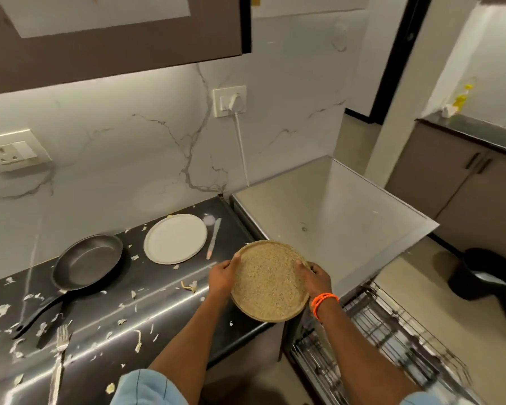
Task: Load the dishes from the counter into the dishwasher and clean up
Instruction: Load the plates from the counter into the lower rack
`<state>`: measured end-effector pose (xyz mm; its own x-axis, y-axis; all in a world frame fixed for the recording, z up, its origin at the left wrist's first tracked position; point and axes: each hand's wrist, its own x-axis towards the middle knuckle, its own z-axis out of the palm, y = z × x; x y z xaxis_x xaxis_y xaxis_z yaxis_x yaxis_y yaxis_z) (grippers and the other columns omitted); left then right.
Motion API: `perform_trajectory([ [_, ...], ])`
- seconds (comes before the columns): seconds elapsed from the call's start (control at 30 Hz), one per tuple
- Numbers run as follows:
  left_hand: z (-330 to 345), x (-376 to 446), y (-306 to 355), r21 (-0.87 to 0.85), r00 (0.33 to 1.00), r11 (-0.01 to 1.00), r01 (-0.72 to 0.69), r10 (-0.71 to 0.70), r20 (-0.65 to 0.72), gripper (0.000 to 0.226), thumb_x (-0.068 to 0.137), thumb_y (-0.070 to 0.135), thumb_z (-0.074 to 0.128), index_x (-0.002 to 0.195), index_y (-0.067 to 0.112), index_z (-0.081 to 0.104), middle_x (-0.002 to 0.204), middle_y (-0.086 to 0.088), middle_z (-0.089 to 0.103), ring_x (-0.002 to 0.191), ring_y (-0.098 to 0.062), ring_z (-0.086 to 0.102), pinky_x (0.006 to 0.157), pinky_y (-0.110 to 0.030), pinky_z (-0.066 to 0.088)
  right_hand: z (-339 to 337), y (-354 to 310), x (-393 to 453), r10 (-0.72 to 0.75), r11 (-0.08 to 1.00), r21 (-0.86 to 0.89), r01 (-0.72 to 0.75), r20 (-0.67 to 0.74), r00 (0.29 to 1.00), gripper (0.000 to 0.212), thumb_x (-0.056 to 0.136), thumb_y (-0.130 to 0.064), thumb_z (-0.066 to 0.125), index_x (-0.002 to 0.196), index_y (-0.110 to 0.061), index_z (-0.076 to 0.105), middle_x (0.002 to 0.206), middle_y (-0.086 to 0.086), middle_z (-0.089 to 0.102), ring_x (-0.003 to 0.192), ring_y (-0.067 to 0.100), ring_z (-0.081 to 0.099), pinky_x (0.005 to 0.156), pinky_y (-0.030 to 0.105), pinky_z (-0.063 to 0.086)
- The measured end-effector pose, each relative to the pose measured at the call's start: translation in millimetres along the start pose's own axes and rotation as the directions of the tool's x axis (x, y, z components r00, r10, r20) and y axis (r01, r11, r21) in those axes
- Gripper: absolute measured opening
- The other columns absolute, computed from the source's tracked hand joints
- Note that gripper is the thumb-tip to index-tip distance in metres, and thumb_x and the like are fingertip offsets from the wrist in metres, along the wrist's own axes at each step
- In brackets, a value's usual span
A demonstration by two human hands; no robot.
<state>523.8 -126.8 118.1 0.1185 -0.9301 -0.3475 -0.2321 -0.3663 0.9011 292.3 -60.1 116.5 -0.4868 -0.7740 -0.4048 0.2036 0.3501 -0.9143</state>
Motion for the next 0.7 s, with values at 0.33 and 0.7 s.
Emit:
perform_trajectory([
  [0.33,128.8,-45.0,17.5,0.016,0.930,0.995,0.098,-0.097,0.354,0.046,0.085,0.058,0.073,0.091,0.013,0.078,0.096,-0.007,0.076,0.091,-0.025,0.071,0.087,-0.044,0.059,-135.7,33.7,-31.0,0.101,0.987,0.145,-0.063,-0.268,0.958,0.015,0.087,-0.034,0.076,0.092,-0.019,0.073,0.096,0.008,0.074,0.092,0.031,0.070,0.085,0.049,0.058],
  [0.7,268.7,-121.5,29.4,0.192,0.787,0.979,0.063,-0.167,0.593,0.028,0.080,0.049,0.081,0.083,0.022,0.072,0.095,-0.001,0.072,0.092,-0.023,0.070,0.093,-0.044,0.058,-276.3,60.3,-57.5,0.247,0.944,0.314,-0.099,-0.477,0.844,0.034,0.090,-0.036,0.071,0.113,-0.010,0.069,0.108,0.014,0.071,0.096,0.034,0.067,0.088,0.048,0.056],
])
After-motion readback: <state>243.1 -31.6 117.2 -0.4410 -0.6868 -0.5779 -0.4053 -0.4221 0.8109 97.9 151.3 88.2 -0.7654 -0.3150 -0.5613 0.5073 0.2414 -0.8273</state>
